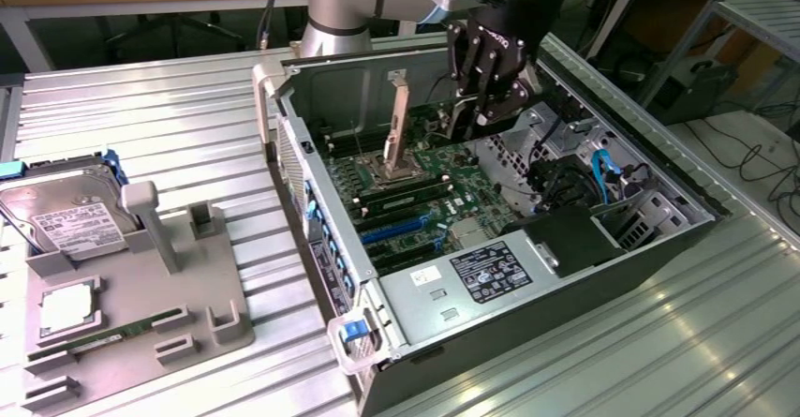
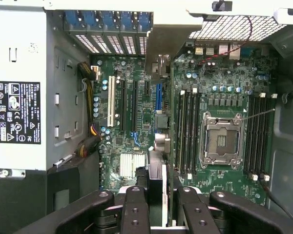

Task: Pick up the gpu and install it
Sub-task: 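Insert the gpu into the slot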

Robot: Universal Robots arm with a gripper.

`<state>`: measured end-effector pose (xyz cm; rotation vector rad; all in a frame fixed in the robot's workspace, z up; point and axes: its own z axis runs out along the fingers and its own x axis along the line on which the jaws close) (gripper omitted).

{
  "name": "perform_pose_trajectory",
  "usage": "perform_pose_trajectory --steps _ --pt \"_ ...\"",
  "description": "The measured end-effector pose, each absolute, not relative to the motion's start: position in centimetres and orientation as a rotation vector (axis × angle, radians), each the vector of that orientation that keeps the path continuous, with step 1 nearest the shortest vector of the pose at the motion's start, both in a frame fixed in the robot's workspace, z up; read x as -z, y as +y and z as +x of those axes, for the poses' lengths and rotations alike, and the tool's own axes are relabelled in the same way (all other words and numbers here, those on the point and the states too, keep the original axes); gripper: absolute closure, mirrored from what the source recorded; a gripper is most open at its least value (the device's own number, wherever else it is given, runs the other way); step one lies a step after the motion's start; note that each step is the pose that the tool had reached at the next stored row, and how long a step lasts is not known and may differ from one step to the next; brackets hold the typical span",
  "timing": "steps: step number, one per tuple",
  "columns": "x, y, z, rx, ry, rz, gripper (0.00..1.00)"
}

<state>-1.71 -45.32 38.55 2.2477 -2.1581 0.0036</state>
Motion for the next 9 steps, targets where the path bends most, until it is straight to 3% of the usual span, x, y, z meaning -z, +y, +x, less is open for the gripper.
perform_pose_trajectory --steps 9 --pt "-38.19 -45.33 -1.90 -0.004 -2.158 2.248 0.73"
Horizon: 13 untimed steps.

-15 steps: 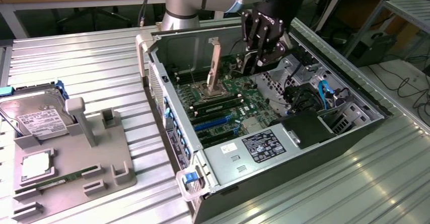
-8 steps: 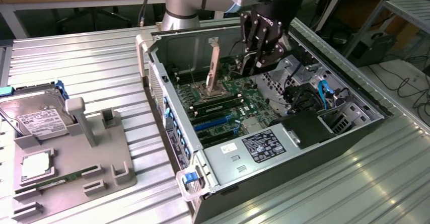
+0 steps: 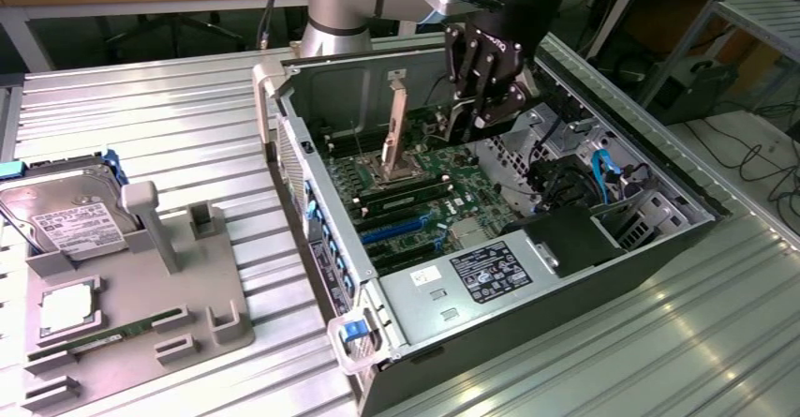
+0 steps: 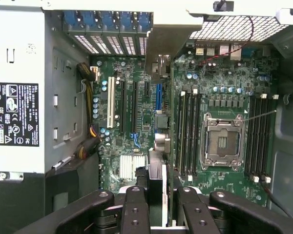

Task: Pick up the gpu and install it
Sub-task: 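Insert the gpu into the slot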

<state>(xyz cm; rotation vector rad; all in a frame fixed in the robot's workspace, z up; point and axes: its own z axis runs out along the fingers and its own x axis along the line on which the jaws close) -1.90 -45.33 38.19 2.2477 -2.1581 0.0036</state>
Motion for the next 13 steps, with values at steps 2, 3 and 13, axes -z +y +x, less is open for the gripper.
perform_pose_trajectory --steps 2,3,13 --pt "-38.11 -45.33 -1.94 -0.004 -2.158 2.248 0.73" --pt "-38.07 -45.34 -1.96 -0.004 -2.158 2.248 0.73" --pt "-37.72 -45.35 -2.17 -0.004 -2.158 2.248 0.73"
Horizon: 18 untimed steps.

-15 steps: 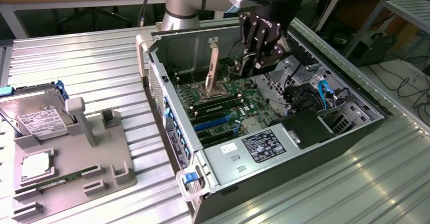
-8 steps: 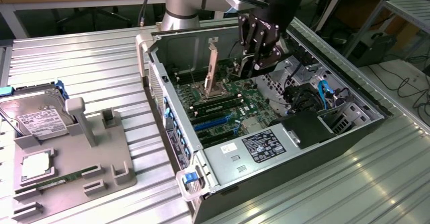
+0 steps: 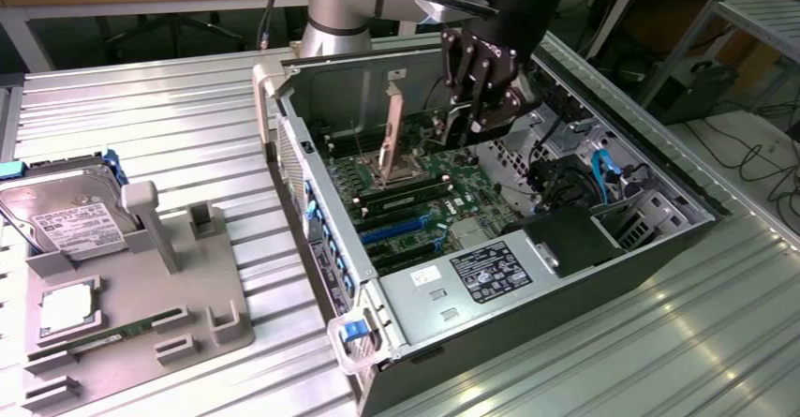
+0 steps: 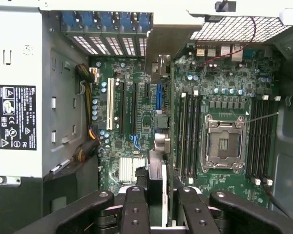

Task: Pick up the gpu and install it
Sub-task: 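Insert the gpu into the slot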

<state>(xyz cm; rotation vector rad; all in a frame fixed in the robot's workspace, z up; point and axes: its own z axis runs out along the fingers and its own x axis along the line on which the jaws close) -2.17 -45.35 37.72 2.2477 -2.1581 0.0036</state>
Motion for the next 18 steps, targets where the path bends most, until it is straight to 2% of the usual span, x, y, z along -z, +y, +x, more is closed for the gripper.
perform_pose_trajectory --steps 18 --pt "-37.16 -45.43 -2.47 -0.004 -2.158 2.248 0.73"
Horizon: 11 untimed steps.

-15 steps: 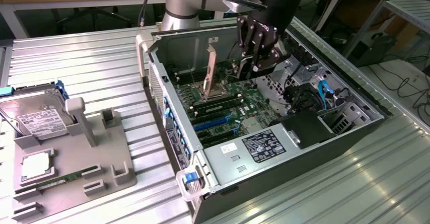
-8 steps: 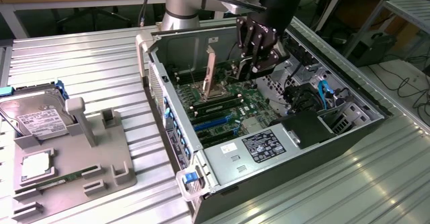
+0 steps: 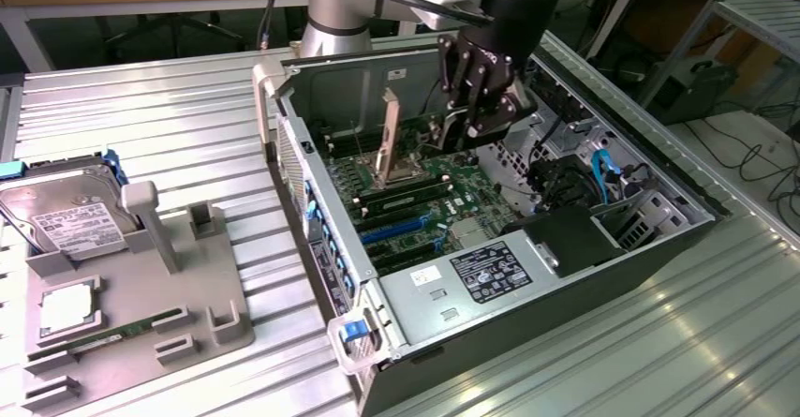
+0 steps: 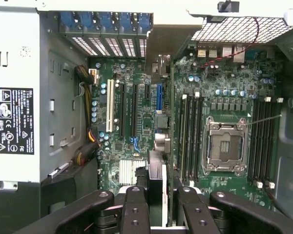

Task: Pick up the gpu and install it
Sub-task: 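Insert the gpu into the slot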

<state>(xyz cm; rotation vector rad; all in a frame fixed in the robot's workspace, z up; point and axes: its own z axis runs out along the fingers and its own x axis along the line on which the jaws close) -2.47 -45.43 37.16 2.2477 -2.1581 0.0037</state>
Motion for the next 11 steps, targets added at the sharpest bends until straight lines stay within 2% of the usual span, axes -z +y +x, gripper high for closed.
perform_pose_trajectory --steps 11 --pt "-36.77 -45.48 -2.66 -0.004 -2.158 2.248 0.73"
